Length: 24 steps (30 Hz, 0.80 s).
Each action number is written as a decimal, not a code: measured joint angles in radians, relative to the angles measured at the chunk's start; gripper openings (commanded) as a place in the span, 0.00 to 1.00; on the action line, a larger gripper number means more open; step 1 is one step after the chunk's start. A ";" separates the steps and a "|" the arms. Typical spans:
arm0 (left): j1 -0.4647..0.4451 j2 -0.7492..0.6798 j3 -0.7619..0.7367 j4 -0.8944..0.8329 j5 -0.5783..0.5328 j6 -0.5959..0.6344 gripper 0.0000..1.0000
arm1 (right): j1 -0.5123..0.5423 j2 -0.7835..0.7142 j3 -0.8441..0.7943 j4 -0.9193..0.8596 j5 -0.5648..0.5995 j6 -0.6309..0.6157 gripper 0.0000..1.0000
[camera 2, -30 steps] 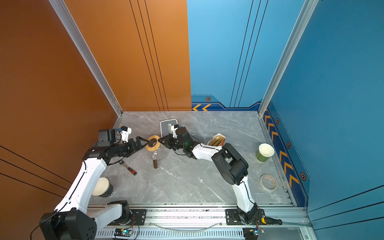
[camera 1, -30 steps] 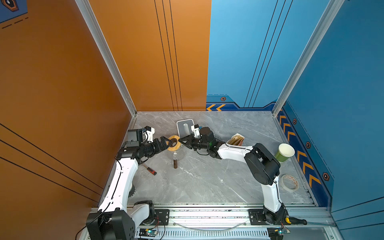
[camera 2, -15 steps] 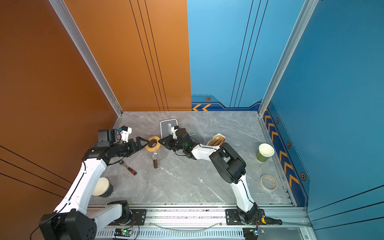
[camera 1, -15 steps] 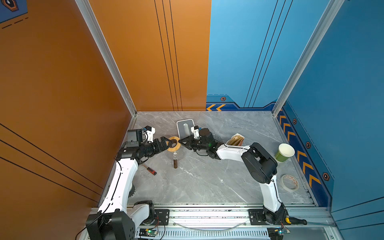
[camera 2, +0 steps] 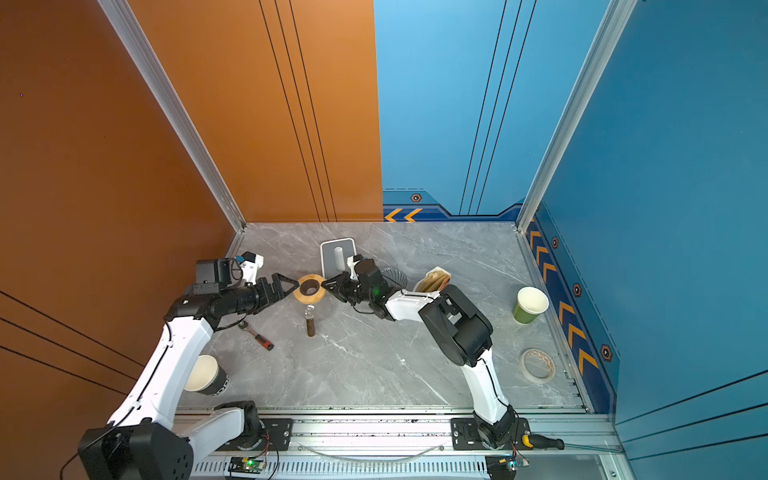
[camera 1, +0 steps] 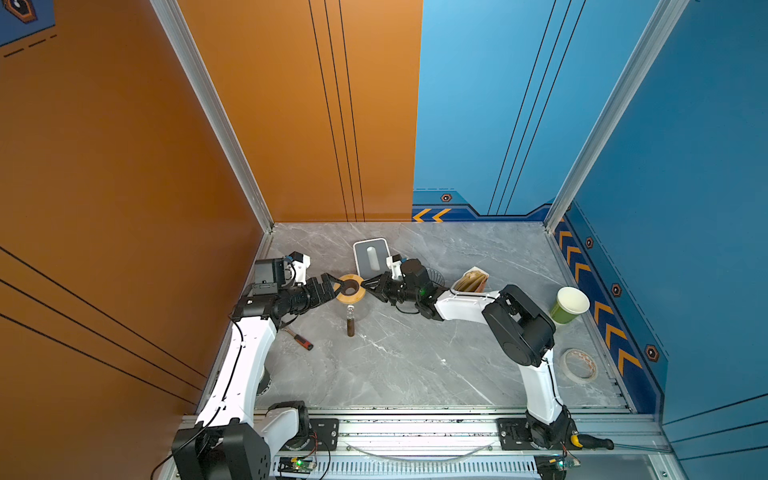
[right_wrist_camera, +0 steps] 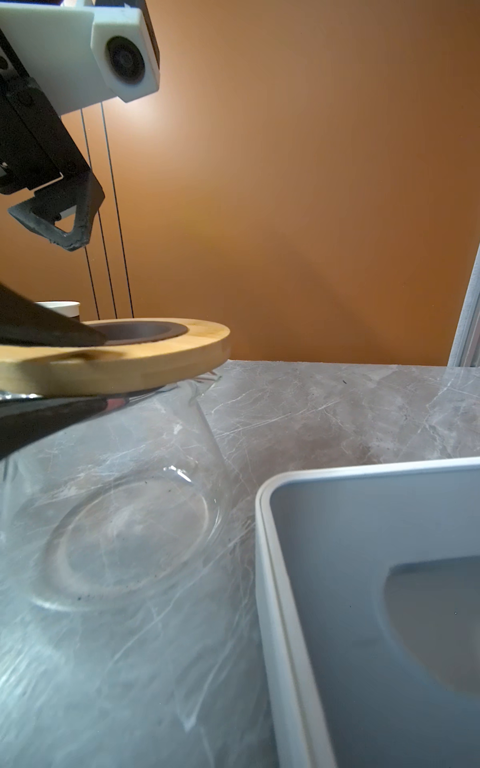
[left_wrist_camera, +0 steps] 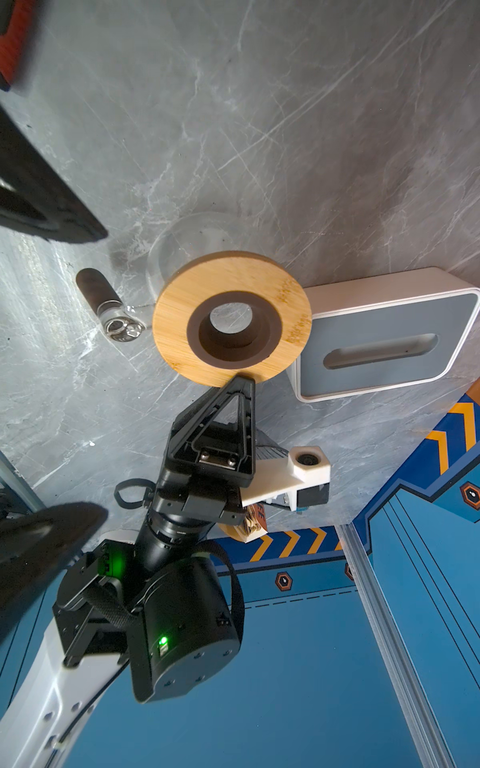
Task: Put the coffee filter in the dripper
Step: 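Lower the bamboo ring onto the glass carafe's mouth with the right gripper, then move the right gripper to the glass dripper's rim while the left gripper draws back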
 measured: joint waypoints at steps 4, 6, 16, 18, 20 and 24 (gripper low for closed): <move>0.000 0.000 0.000 0.000 0.000 0.000 0.98 | -0.001 -0.001 -0.005 0.000 0.003 0.000 0.26; 0.000 0.000 0.000 0.000 0.000 0.000 0.98 | -0.002 -0.003 -0.008 -0.001 0.003 -0.003 0.28; -0.026 -0.005 0.000 0.000 -0.002 0.000 0.98 | -0.002 -0.067 -0.046 -0.058 0.027 -0.066 0.48; -0.042 -0.012 0.000 0.000 -0.009 0.000 0.98 | -0.004 -0.105 -0.060 -0.090 0.033 -0.101 0.52; -0.066 -0.023 0.000 -0.001 -0.023 -0.001 0.98 | -0.006 -0.153 -0.076 -0.131 0.042 -0.146 0.58; -0.132 -0.044 0.000 -0.003 -0.066 -0.003 0.98 | -0.010 -0.260 -0.109 -0.220 0.066 -0.242 0.68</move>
